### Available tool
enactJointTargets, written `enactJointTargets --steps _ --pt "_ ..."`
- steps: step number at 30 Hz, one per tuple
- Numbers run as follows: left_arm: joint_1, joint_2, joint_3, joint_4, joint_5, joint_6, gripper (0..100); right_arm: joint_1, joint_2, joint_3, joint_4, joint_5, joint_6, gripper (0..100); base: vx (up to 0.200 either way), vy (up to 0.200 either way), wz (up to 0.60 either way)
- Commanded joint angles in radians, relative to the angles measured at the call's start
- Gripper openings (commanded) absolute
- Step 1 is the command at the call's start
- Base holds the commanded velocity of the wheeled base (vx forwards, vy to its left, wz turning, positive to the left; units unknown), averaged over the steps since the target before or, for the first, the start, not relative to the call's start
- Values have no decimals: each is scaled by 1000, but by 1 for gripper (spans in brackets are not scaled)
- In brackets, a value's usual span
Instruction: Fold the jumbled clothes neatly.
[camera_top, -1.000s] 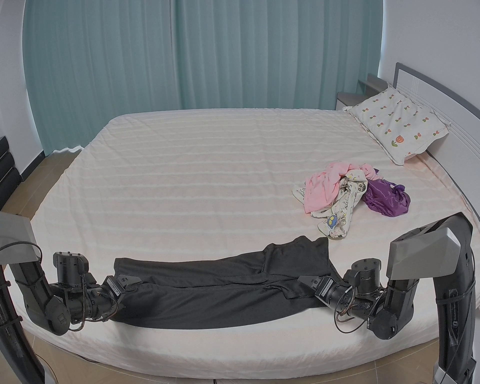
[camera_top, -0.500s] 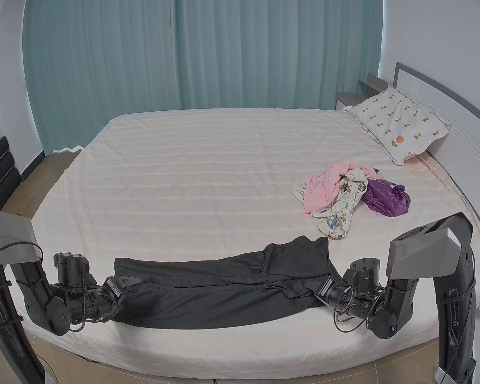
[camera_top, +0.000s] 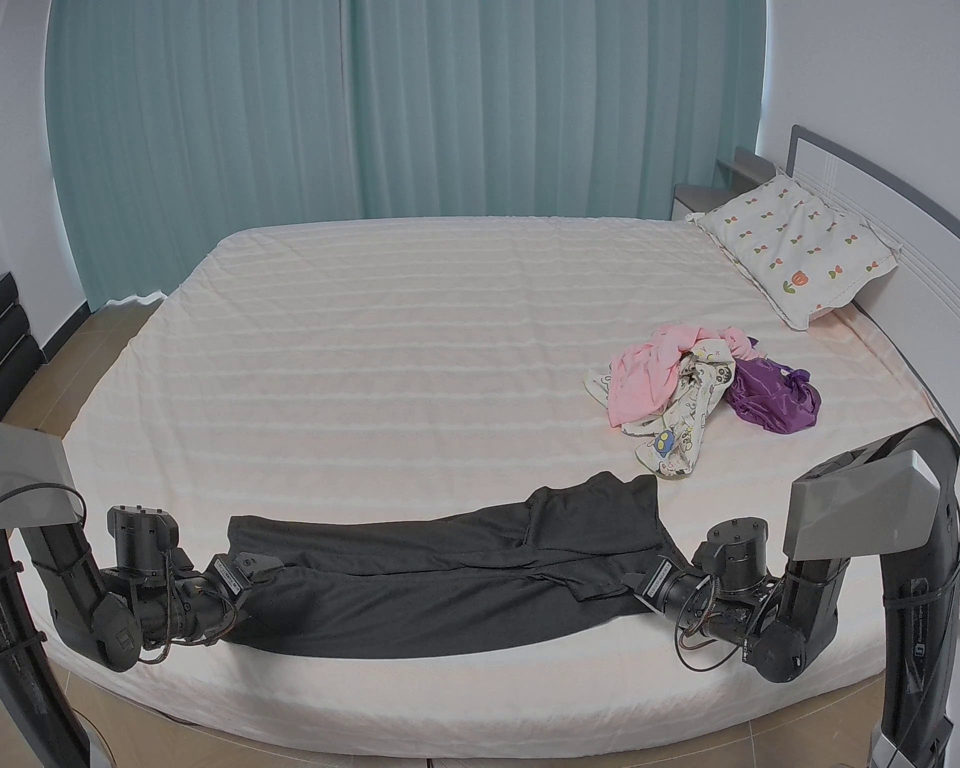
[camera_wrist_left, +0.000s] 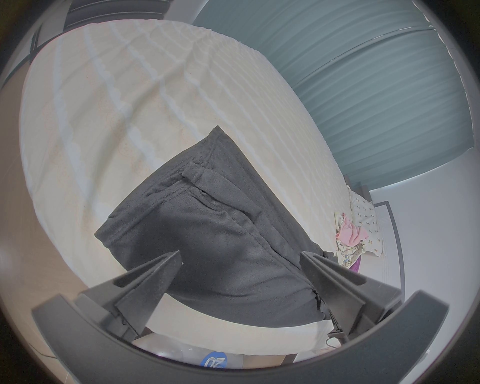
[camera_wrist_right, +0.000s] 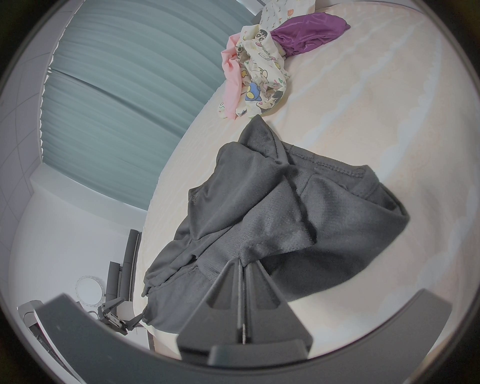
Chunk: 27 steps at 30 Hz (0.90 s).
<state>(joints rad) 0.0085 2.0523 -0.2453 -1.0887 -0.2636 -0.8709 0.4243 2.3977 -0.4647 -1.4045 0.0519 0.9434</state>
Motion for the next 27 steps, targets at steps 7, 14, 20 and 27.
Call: enactJointTargets --steps 7,14,20,27 --pt "1 3 0 1 0 0 100 13 -80 89 -7 6 0 0 0 0 0" --pt "1 3 0 0 0 0 100 16 -80 115 -4 14 -6 0 0 0 0" --pt "1 3 0 0 0 0 100 25 -68 130 -1 31 -11 100 0 0 0" --pt "2 3 -3 0 0 -2 100 7 -68 132 -7 32 -25 100 0 0 0"
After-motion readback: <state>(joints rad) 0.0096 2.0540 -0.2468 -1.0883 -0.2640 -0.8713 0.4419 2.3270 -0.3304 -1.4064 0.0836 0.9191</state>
